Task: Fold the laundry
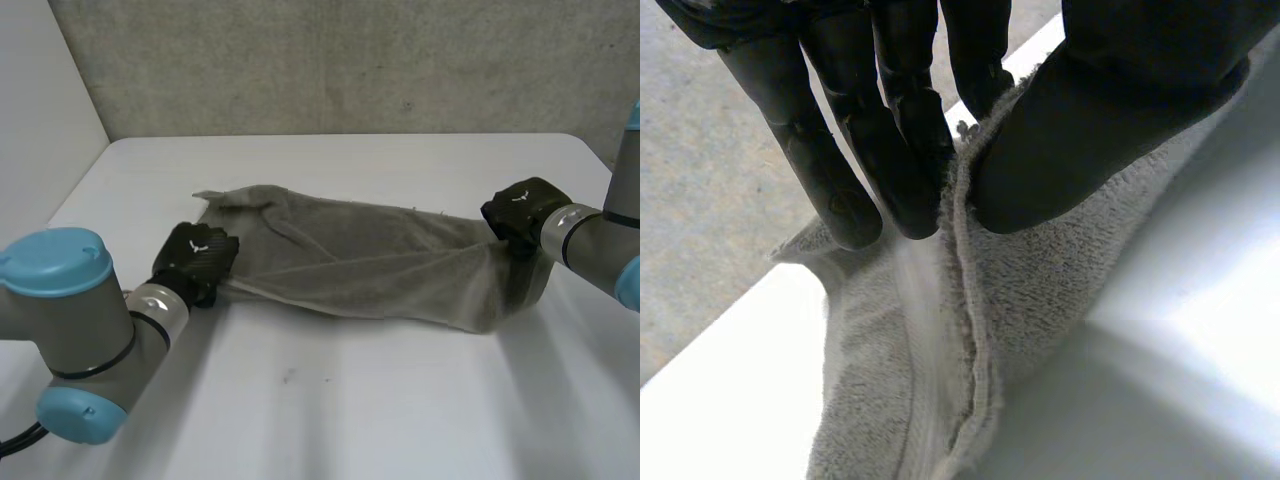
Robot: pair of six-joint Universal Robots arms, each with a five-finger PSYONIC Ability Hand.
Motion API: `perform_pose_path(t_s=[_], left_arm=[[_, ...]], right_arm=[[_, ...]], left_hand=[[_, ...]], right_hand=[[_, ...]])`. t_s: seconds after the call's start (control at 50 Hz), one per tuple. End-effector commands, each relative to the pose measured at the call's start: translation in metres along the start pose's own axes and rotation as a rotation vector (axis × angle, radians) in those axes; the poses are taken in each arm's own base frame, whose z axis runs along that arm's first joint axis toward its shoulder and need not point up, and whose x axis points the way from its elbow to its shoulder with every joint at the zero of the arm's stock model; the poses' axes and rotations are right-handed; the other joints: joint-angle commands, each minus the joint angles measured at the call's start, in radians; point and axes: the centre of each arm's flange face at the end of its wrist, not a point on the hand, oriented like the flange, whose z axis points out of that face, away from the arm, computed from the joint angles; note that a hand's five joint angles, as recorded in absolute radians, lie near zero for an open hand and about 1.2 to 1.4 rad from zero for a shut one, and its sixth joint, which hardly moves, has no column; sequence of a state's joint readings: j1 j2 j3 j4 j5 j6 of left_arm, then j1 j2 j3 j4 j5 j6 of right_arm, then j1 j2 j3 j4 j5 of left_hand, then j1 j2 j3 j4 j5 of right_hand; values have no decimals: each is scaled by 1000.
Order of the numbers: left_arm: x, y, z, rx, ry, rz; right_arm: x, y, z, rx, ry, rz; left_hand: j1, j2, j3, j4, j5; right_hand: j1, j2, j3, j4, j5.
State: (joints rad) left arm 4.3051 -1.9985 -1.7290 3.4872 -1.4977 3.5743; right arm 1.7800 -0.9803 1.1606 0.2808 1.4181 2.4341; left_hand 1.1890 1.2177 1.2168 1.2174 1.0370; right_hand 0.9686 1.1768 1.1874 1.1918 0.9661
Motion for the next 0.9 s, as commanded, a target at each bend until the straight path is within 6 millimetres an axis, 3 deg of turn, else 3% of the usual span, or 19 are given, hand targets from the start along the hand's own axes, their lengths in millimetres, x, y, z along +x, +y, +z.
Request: perform_pose_path(t_s=[0.02, 0.1, 0.12, 0.14, 0.16, 0.18, 0.22, 0.26, 0.34, 0.44, 0.46, 0.56, 0.6, 0.66, 0.7, 0.9], left_arm=[[4, -21, -5, 66, 7, 9], [9, -25, -6, 81, 19, 12], [11, -26, -6, 84, 24, 14], [11, -26, -6, 84, 24, 14], [13, -25, -6, 84, 25, 14], [13, -25, -6, 84, 25, 14], [14, -22, -2, 87, 24, 18], [13, -23, 0, 96, 18, 19], [12, -25, 5, 114, 9, 20], [3, -37, 16, 159, -24, 18], [3, -37, 16, 160, -24, 18], [-1, -41, 21, 179, -37, 10], [0, -39, 22, 171, -35, 7], [1, -37, 22, 166, -31, 8], [3, -32, 21, 152, -25, 8], [6, -27, 18, 134, -17, 7]], right_arm=[[7, -9, 4, 42, 26, 107], [-4, 0, 17, 33, 17, 127], [-7, 4, 22, 32, 16, 120], [-7, 4, 22, 32, 16, 120], [-8, 7, 26, 28, 23, 113], [-8, 7, 26, 28, 23, 113], [-2, 9, 29, 14, 90, 114], [4, 8, 28, 7, 144, 115], [16, -1, 18, 21, 233, 120], [22, -12, -26, 55, 255, 122], [22, -12, -26, 55, 254, 122], [1, -5, -51, 56, 151, 119], [-13, 0, -69, 60, 94, 114], [-19, 3, -77, 57, 74, 112], [-33, 10, -90, 50, 40, 118], [-68, 27, -93, 78, -14, 100]], left_hand=[[207, 179, 180, 179, 185], [207, 179, 180, 179, 185], [207, 179, 180, 179, 185], [207, 179, 180, 179, 185], [207, 179, 180, 179, 185], [207, 179, 180, 179, 185], [207, 179, 180, 179, 185], [207, 179, 180, 179, 185], [207, 179, 180, 179, 185], [207, 179, 180, 179, 185], [207, 179, 180, 179, 185], [207, 179, 180, 179, 185], [207, 179, 180, 179, 185], [207, 179, 180, 179, 185], [207, 179, 180, 179, 185], [207, 179, 180, 179, 185]], right_hand=[[428, 219, 209, 204, 256], [426, 218, 207, 203, 254], [173, -35, -46, -50, 1], [170, -38, -48, -53, -2], [-196, -404, -415, -419, -368], [-200, -408, -418, -423, -372], [-705, -914, -924, -929, -877], [-794, -1002, -1013, -1017, -966], [-794, -1002, -1013, -1017, -966], [-794, -1002, -1013, -1017, -966], [-794, -1002, -1013, -1017, -966], [-666, -875, -885, -890, -838], [-497, -705, -715, -720, -669], [-461, -669, -680, -684, -633], [-332, -540, -551, -555, -504], [-334, -543, -553, -558, -507]])
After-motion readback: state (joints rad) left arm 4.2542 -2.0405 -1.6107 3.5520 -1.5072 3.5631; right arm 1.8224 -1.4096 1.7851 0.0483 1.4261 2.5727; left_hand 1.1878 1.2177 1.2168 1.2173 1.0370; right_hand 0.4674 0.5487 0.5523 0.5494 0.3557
